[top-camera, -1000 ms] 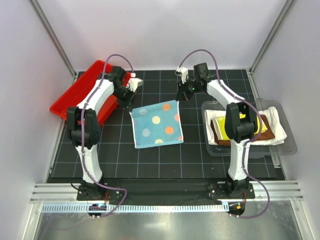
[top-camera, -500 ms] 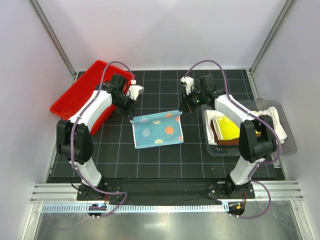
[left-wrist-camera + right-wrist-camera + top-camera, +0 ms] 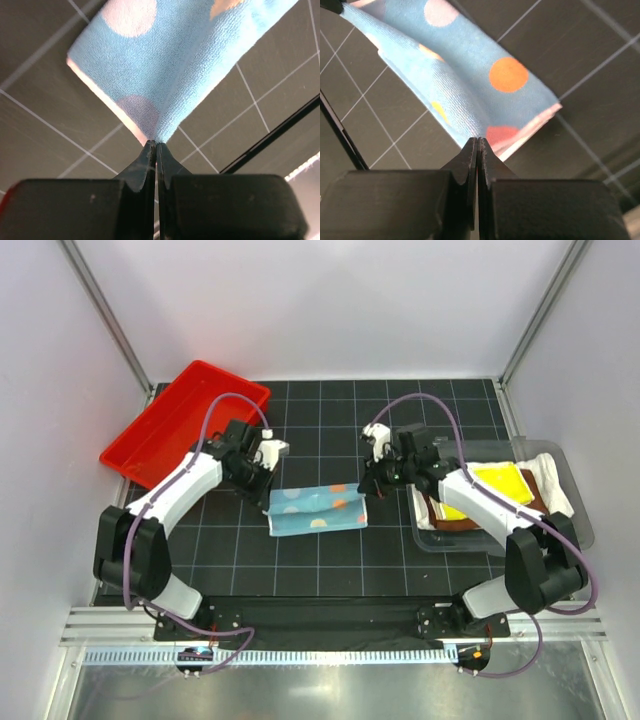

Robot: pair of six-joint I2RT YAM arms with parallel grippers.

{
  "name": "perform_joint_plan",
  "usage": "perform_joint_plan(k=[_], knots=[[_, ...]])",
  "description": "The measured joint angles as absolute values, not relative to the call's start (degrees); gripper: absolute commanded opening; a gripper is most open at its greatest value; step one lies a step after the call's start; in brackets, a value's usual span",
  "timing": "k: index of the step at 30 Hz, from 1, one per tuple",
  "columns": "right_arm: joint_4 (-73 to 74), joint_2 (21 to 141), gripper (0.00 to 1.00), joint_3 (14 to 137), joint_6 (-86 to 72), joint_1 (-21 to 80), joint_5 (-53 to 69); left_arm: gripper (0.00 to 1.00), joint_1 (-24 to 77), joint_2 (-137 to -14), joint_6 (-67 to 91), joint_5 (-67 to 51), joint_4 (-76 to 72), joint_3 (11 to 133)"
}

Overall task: Fold and stack the towels
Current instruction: Fold the towel

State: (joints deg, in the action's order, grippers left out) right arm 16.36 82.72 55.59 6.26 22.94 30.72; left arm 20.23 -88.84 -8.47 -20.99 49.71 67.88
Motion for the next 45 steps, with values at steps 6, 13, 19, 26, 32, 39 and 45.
perform_joint_plan(k=[6, 13, 19, 26, 32, 39, 45], knots=[[12.1, 81.38, 0.01, 47.44, 1.52, 27.27, 27.94, 0.09, 21.78, -86.5, -4.95, -20.49, 46.5, 62.54], [12.1, 79.96, 0.01, 42.81, -0.45, 27.33, 22.35, 0.0, 25.04, -87.07, -2.66, -18.81, 45.89, 60.36], [11.18, 76.71, 0.01, 42.81, -0.89, 27.31, 19.86, 0.0, 25.93, -87.37, -1.37, -16.38, 45.89, 59.44], [11.7, 79.68, 0.01, 50.02, -0.8, 27.33, 17.89, 0.0, 26.28, -87.37, 0.21, -9.1, 45.87, 63.94], [10.02, 85.14, 0.01, 60.1, 0.84, 27.27, 15.68, 0.0, 26.06, -88.2, -0.23, -1.15, 43.92, 71.9], [7.75, 92.68, 0.01, 66.13, 3.7, 25.91, 15.68, 0.0, 23.7, -96.73, -0.47, 2.09, 42.83, 79.7], [7.14, 99.42, 0.01, 70.02, 5.74, 23.4, 16.23, 0.0, 21.26, -102.41, -0.99, 2.96, 42.78, 83.24]])
